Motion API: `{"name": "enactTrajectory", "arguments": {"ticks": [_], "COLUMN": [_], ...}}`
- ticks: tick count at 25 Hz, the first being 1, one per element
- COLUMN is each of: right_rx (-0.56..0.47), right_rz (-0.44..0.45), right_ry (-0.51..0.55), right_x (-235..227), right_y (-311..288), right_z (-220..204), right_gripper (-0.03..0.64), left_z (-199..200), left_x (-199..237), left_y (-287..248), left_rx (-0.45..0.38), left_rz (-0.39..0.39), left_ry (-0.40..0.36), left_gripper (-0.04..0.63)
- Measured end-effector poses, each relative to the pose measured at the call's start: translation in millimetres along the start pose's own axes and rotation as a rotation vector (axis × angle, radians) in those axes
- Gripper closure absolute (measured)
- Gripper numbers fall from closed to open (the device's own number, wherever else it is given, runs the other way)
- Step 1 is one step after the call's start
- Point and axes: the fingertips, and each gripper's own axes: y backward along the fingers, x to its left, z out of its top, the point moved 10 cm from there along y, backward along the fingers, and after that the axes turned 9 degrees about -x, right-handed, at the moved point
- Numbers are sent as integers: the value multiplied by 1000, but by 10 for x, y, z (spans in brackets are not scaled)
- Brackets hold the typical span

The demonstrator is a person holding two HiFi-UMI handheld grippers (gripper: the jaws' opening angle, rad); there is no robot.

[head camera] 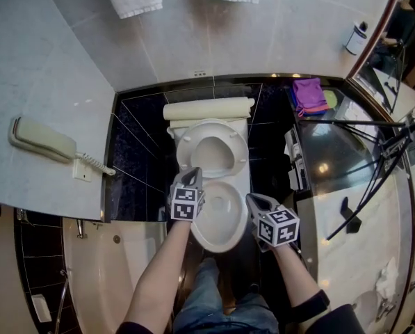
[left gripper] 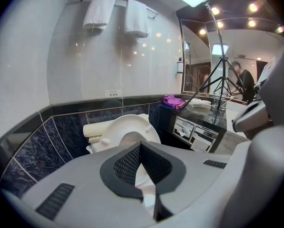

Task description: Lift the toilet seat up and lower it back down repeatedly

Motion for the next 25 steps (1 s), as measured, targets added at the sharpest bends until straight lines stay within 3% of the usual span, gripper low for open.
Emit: {"name": "enactTrajectory", "arguments": {"ticks": [5, 11, 25], "right_rx": [-5, -6, -9], "right_rz": [14, 16, 19], "right_ry": [111, 188, 216], "right_x": [193, 443, 790], "right_y": [415, 1016, 2223], "right_z": [125, 96, -350], "right_gripper": [600, 600, 600], "left_z": [228, 236, -2], "left_x": [-349, -771, -1611], "left_y": [781, 1780, 3352], "left_rx": [-30, -50, -90], "left_rz": [35, 84, 114], "left_ry": [-1, -14, 40], "left_gripper": [603, 603, 603]}}
